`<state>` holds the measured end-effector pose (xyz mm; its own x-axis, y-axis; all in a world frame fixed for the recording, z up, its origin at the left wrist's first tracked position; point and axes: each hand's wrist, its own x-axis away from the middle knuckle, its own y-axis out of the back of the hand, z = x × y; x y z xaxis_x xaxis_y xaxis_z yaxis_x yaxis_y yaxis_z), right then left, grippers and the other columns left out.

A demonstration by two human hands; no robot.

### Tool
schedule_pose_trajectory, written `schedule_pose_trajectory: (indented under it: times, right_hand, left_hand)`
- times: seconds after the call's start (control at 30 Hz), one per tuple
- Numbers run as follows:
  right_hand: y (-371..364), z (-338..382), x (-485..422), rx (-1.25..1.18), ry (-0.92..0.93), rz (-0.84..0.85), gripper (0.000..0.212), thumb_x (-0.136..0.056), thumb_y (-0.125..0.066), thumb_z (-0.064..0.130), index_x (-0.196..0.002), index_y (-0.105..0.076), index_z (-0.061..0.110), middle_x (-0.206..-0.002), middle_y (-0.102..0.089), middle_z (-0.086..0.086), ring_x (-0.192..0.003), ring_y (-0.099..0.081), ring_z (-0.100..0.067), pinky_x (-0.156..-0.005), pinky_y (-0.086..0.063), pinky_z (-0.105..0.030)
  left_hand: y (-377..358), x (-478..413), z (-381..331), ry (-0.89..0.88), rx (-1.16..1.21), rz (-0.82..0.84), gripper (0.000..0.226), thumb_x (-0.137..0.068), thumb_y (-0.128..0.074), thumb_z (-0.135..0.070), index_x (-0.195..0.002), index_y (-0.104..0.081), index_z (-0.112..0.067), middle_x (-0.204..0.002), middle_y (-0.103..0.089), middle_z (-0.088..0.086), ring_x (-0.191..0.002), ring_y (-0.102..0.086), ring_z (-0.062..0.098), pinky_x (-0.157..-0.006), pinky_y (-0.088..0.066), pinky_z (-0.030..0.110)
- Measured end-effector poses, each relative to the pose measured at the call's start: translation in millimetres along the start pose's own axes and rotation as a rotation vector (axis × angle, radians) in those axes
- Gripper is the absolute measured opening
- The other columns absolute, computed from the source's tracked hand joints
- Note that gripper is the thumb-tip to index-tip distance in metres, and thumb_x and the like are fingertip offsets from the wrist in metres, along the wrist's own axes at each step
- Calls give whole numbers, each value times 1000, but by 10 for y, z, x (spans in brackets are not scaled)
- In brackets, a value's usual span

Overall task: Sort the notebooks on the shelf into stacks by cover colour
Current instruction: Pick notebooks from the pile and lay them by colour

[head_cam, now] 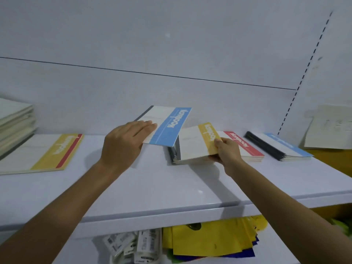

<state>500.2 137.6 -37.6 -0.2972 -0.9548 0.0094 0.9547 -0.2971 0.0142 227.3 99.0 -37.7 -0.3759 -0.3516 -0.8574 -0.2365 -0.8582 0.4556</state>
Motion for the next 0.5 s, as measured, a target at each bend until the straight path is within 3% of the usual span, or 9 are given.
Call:
schedule_pose_trajectory:
  times: [0.1,0.27,0.5]
  right_hand:
    - [-143,-79,-214,232,39,-43,26,-89,-53,13,-111,-61,3,-90,-63,-7,-88,-62,-26,-83,-55,-41]
    - [-233,-139,-291,620,221,-101,46,-87,-55,17,-132,-50,10,-126,-58,-9,-114,-53,-27,-98,-44,-40]
    - [-108,-208,-353,882,273,25,37,-95,-49,25,-128,-59,13,-127,-60,-8,-109,-56,-26,-91,-42,-32]
  left_hand:
    - [-85,-31,122,15,-5,1,46,-81,-40,1,-114,-69,-12,-110,-71,5,-93,-70,25,-66,-54,31]
    - [-220,-84,152,-33,9,7,46,-79,-42,4,-112,-70,-13,-109,-71,4,-91,-70,24,-65,-53,29]
    - [-335,-152,125,-74,32,31,45,-72,-61,6,-112,-69,-13,-109,-71,6,-90,-70,24,-64,-53,28]
